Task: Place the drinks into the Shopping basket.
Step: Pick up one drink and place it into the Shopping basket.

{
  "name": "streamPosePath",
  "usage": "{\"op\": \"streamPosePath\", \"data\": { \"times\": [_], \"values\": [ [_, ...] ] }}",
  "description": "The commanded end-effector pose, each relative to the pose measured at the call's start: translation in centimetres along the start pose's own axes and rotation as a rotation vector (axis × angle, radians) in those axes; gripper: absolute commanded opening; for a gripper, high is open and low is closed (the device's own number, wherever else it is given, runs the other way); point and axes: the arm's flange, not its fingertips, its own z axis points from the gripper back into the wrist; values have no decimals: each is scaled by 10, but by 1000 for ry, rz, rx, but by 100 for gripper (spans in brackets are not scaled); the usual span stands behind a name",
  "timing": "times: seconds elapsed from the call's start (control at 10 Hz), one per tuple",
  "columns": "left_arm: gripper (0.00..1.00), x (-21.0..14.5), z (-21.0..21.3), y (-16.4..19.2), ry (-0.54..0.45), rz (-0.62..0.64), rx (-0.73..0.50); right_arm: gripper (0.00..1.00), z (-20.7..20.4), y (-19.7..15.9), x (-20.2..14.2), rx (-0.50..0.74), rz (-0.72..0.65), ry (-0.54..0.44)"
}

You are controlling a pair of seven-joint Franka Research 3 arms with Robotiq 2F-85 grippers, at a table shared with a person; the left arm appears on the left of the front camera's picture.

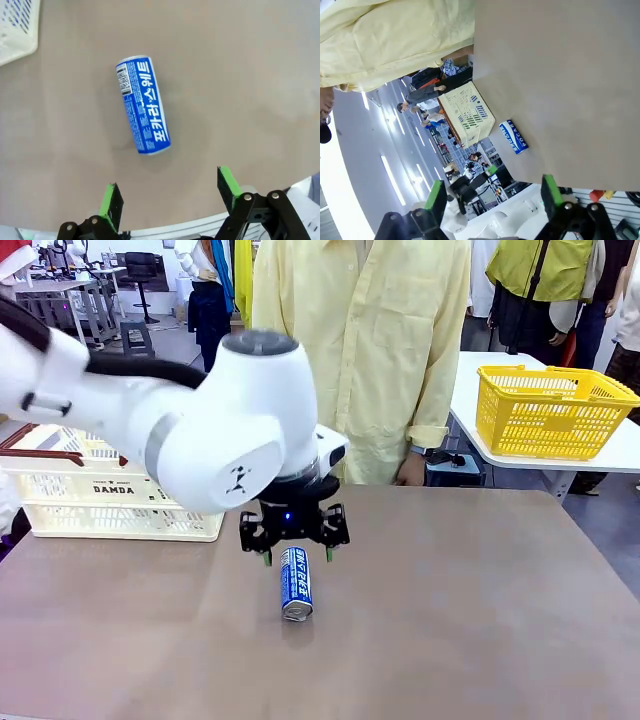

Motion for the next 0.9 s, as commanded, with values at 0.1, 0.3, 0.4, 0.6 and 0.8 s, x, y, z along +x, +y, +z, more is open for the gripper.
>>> {"op": "streamPosePath", "data": {
  "times": [0.1, 0.3, 0.4, 0.6, 0.8],
  "values": [
    [100, 37, -44, -4, 53, 30, -2, 100, 4, 3, -4, -12, -16, 11],
    [100, 47, -70, -5, 119, 68, 24, 100, 4, 3, -4, -12, -16, 11],
    [100, 49, -84, -5, 123, 82, 54, 100, 4, 3, -4, -12, -16, 11],
    [100, 52, -105, -7, 96, 109, 36, 100, 4, 3, -4, -12, -16, 11],
    [100, 52, -119, -7, 116, 98, 70, 100, 4, 3, -4, -12, -16, 11]
  ]
}}
